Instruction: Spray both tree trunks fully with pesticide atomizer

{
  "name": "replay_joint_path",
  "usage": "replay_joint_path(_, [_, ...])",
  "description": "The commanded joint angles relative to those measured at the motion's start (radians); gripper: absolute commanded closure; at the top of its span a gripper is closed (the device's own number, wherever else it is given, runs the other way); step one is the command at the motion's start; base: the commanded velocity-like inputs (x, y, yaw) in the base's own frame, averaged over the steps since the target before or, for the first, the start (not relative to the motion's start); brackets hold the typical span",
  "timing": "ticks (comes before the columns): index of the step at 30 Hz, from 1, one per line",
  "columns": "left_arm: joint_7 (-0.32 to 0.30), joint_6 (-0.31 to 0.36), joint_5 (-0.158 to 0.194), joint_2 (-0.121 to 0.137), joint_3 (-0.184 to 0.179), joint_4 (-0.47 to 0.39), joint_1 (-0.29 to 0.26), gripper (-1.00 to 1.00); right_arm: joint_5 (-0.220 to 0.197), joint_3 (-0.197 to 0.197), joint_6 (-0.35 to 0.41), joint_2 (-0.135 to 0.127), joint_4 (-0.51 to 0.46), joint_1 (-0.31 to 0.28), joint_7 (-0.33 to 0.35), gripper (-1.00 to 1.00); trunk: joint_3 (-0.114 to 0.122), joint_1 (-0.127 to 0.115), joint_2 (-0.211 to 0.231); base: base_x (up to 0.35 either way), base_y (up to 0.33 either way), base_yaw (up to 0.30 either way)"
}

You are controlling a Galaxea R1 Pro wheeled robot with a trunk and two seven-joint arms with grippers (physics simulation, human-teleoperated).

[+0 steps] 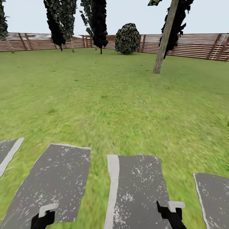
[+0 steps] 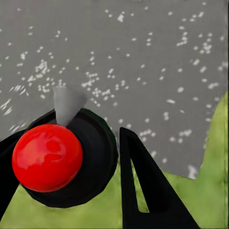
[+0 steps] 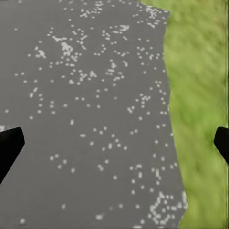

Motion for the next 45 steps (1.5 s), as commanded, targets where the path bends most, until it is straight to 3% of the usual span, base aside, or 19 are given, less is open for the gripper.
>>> replay_joint_path(1, [0.000, -0.003, 0.008, 0.000, -0.002, 0.001, 0.000, 1.00, 0.004, -0.003, -0.003, 0.000, 0.001, -0.001, -0.001, -1.00, -0.001, 0.000, 0.000, 0.313, -0.077, -0.300])
replay_joint_path(18, [0.000, -0.004, 0.007, 0.000, -0.002, 0.001, 0.001, 1.00, 0.004, -0.003, -0.003, 0.000, 0.001, -0.001, -0.002, -1.00, -0.001, 0.000, 0.000, 0.325, -0.032, -0.287])
replay_joint_path(37, [0.000, -0.005, 0.008, -0.001, -0.002, 0.002, 0.001, 1.00, 0.006, -0.003, -0.003, -0.001, 0.001, -0.001, 0.001, -1.00, 0.000, 0.000, 0.000, 0.338, 0.000, -0.010])
replay_joint_path(45, [0.001, -0.005, 0.008, -0.001, -0.002, 0.002, 0.001, 1.00, 0.006, -0.003, -0.003, -0.001, 0.001, -0.001, 0.001, -1.00, 0.007, 0.000, 0.000, 0.338, 0.000, -0.189])
